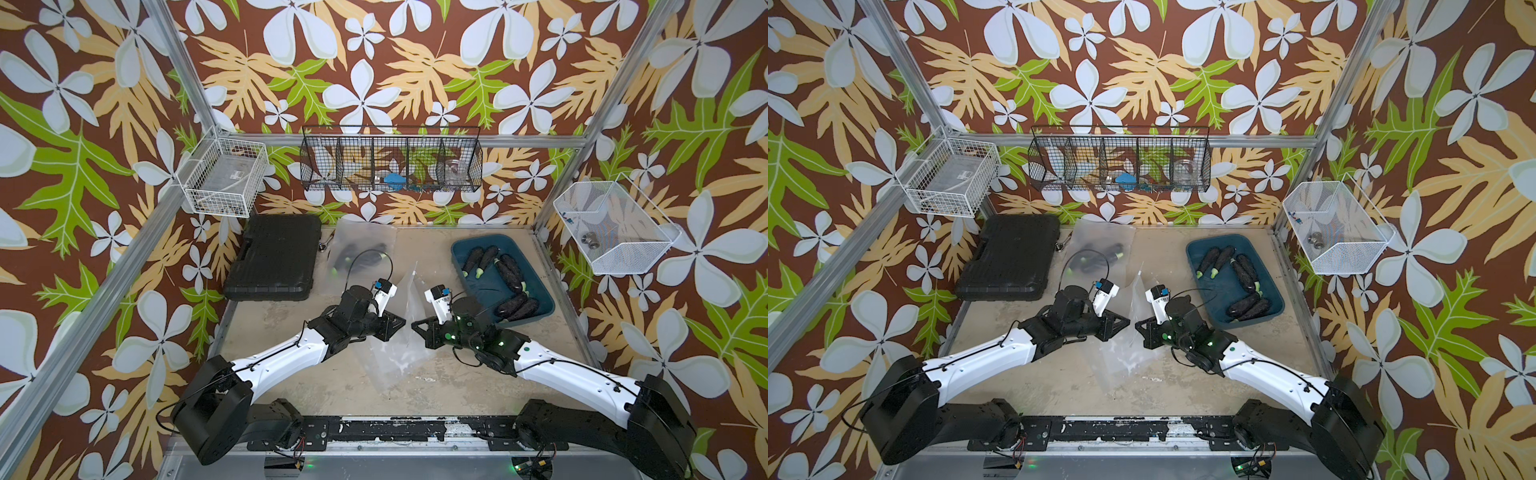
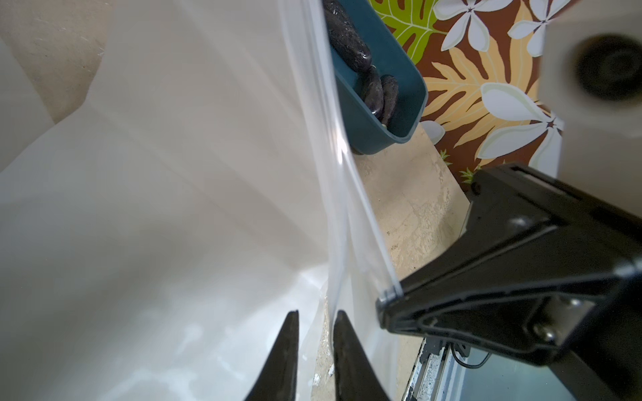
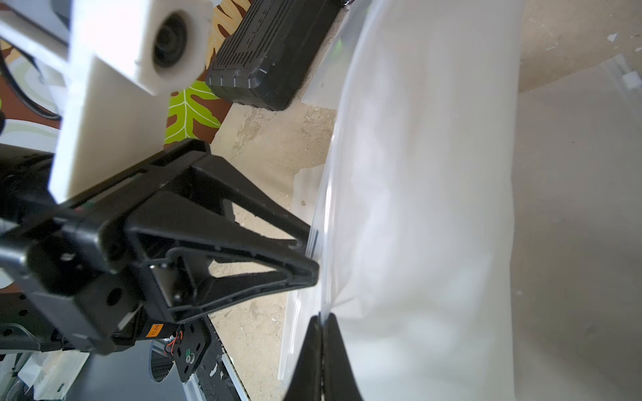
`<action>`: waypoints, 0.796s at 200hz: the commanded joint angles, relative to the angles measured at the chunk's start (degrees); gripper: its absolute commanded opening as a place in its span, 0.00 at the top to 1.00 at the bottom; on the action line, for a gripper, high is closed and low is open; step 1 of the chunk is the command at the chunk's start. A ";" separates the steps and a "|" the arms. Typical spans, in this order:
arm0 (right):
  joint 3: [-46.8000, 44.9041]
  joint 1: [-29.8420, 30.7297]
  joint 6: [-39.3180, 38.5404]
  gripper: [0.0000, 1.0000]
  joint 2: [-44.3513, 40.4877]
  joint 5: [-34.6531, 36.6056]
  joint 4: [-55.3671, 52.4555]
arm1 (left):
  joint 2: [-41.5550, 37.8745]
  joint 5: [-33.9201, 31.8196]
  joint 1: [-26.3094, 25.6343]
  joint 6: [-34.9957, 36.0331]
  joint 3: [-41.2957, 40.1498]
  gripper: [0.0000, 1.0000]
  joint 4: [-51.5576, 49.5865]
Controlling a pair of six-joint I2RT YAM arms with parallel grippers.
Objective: Place the eggplant in a zip-top bag and seal the zipper
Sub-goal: Open the zipper food storage bag.
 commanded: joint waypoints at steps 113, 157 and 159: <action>-0.23 0.99 -0.78 1.00 -0.20 -3.04 2.49 | 3.73 -1.36 -0.28 0.86 4.59 0.76 -1.26; -1.89 0.93 -0.66 1.00 -3.58 -2.88 2.30 | 4.48 -6.09 -0.23 1.38 5.43 0.83 -3.45; -1.87 0.99 -0.72 1.00 -3.67 -2.74 2.17 | 4.42 -6.25 -0.26 1.35 5.48 0.83 -3.45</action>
